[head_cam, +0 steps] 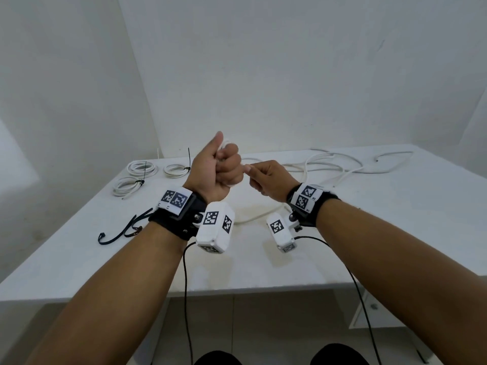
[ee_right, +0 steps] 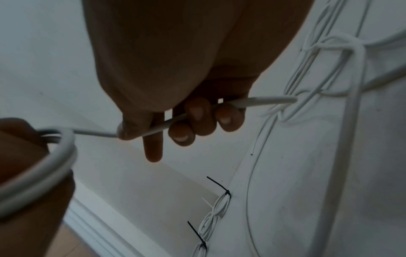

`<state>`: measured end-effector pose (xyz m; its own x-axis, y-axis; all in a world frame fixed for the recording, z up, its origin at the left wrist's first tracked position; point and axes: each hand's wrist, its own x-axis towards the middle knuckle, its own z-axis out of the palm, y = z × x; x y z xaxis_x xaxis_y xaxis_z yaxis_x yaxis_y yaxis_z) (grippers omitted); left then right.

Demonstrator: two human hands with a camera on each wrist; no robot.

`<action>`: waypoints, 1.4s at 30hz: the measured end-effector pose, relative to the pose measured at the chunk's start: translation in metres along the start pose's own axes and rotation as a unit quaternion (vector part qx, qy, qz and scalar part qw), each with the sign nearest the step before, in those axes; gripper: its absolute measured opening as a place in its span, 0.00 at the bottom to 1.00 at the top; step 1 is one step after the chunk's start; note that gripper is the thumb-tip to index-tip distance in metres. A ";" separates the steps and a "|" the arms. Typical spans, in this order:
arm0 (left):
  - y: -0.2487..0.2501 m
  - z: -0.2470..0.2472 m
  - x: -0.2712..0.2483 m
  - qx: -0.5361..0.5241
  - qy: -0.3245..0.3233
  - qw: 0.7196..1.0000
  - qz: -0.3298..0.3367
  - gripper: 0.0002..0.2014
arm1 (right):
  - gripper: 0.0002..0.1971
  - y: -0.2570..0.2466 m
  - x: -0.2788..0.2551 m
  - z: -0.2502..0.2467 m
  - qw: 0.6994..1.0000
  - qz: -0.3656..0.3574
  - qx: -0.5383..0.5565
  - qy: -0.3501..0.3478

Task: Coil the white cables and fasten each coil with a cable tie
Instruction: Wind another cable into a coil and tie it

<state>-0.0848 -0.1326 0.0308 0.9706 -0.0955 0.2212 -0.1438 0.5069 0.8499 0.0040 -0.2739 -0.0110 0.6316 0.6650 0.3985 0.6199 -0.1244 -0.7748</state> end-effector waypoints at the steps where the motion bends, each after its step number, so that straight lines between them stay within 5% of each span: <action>1: 0.004 0.004 0.002 -0.015 0.007 1.000 0.017 0.30 | 0.24 0.003 -0.001 0.000 1.000 0.001 -0.003 0.003; 3: 0.012 0.009 0.004 -0.044 0.021 0.997 0.054 0.30 | 0.16 0.010 -0.001 0.001 1.000 0.010 -0.025 0.008; 6: 0.020 0.009 0.010 -0.054 0.075 0.988 0.125 0.27 | 0.18 0.011 -0.002 0.007 0.994 0.022 -0.109 -0.011; 10: 0.006 -0.005 0.023 0.088 0.209 0.958 0.175 0.22 | 0.21 -0.001 -0.006 0.016 0.976 -0.025 -0.210 -0.057; 16: -0.019 -0.032 0.022 0.353 0.240 0.900 0.087 0.21 | 0.14 -0.013 -0.010 0.019 0.937 -0.041 -0.325 -0.124; 22: -0.020 -0.036 0.012 0.483 0.201 0.852 0.012 0.24 | 0.10 -0.019 -0.013 0.015 0.942 -0.063 -0.305 -0.127; 28: -0.021 -0.040 0.008 0.612 0.153 0.773 -0.064 0.25 | 0.07 -0.032 -0.013 0.007 0.946 -0.106 -0.287 -0.103; 30: -0.023 -0.042 0.004 0.598 0.122 0.784 -0.113 0.22 | 0.05 -0.035 -0.010 0.001 0.948 -0.120 -0.277 -0.098; 37: -0.024 -0.034 -0.006 0.363 0.027 0.914 -0.178 0.27 | 0.06 -0.023 0.000 -0.025 0.981 -0.087 -0.165 -0.055; 42: -0.021 -0.030 -0.010 0.364 -0.007 0.918 -0.159 0.21 | 0.03 -0.012 0.002 -0.031 0.991 -0.063 -0.112 -0.020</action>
<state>-0.0859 -0.1163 -0.0042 0.9840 -0.1530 -0.0913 0.0499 -0.2551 0.9656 0.0119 -0.2942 0.0145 0.5266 0.7137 0.4619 0.7834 -0.1964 -0.5896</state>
